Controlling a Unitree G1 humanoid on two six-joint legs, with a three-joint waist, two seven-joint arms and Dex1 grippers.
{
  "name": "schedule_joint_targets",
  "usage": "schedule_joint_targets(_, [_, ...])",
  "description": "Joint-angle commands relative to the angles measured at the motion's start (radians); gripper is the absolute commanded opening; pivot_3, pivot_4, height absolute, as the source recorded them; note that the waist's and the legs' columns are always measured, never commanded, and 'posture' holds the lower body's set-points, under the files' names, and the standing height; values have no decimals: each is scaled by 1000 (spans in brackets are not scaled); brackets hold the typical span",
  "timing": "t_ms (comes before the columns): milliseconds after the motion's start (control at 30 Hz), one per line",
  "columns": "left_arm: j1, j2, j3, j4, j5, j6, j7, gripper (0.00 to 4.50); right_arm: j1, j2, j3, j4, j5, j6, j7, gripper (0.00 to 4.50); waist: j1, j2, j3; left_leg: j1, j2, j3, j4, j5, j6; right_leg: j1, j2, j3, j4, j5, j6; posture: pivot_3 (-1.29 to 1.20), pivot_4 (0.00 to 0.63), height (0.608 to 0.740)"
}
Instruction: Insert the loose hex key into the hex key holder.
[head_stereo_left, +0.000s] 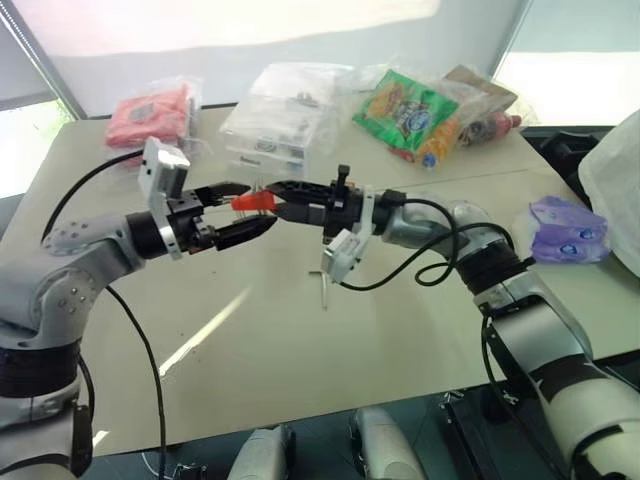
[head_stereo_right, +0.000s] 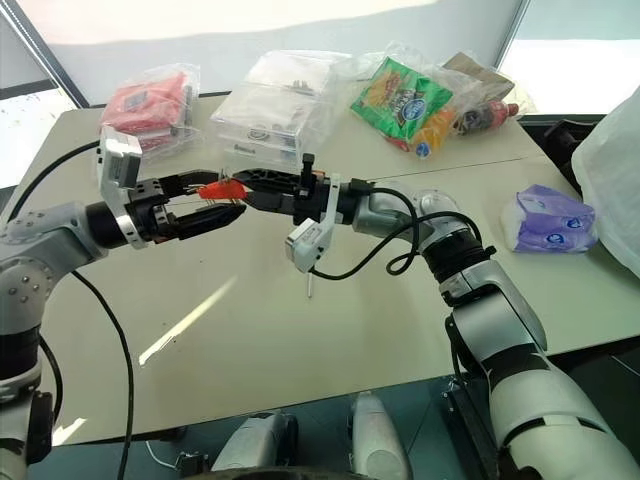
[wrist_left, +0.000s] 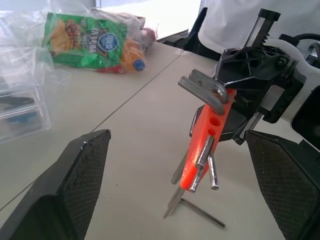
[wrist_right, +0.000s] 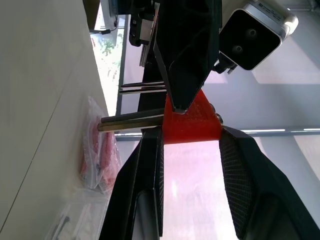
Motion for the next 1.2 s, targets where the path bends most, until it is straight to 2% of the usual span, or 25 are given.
schedule_joint_targets(33, [-7, -5, 12, -7, 27, -48, -8, 4500, -22, 1, -9, -45, 31, -6, 7, 996, 0, 0, 0, 0, 0, 0, 0, 0, 0, 0, 0, 0, 0, 0, 0, 0, 150, 740])
schedule_joint_targets(400, [3, -46, 3, -10, 55, -85, -11, 4500, -5, -2, -10, -63, 66, -9, 56, 996, 1, 0, 0, 0, 0, 0, 0, 0, 0, 0, 0, 0, 0, 0, 0, 0, 150, 740])
schedule_joint_targets(433, [3, -48, 3, -10, 56, -87, -12, 4079, -4, -3, -11, -65, 69, -9, 60, 996, 1, 0, 0, 0, 0, 0, 1, 0, 0, 0, 0, 0, 0, 0, 0, 0, 150, 740])
schedule_joint_targets(500, [4, -53, 2, -10, 57, -90, -14, 3653, -3, -3, -12, -66, 75, -8, 67, 996, 1, 0, 0, 0, 0, 0, 1, 0, 0, 0, 0, 0, 0, 0, 0, 0, 150, 740])
schedule_joint_targets(700, [0, -76, -2, -6, 63, -100, -17, 663, 0, -5, -12, -70, 88, -3, 86, 996, 1, 0, 0, 0, 0, 0, 1, 0, 0, 0, 0, 0, 0, 0, 0, 0, 150, 740])
schedule_joint_targets(733, [-1, -76, -2, -6, 63, -101, -16, 222, 0, -6, -11, -72, 90, -2, 89, 996, 1, 0, 0, 0, 0, 0, 1, 0, 0, 0, 0, 0, 0, 0, 0, 0, 150, 740])
schedule_joint_targets(767, [-1, -77, -2, -6, 63, -102, -17, 28, 1, -6, -10, -73, 94, -2, 93, 996, 1, 0, 0, 0, 0, 0, 1, 0, 0, 0, 0, 0, 0, 0, 0, 0, 150, 740])
schedule_joint_targets(967, [-4, -86, -6, -6, 69, -106, -13, 28, 9, -8, -5, -72, 116, -1, 124, 996, 1, 0, 0, 0, 0, 0, 1, 0, 0, 0, 0, 0, 0, 0, 0, 0, 150, 740])
schedule_joint_targets(1200, [-4, -101, -8, -13, 77, -104, -5, 28, 25, -3, 3, -62, 214, 48, 233, 996, 1, 0, 0, 0, 0, 0, 1, 0, 0, 1, 0, 0, 0, 0, 0, 0, 150, 740])
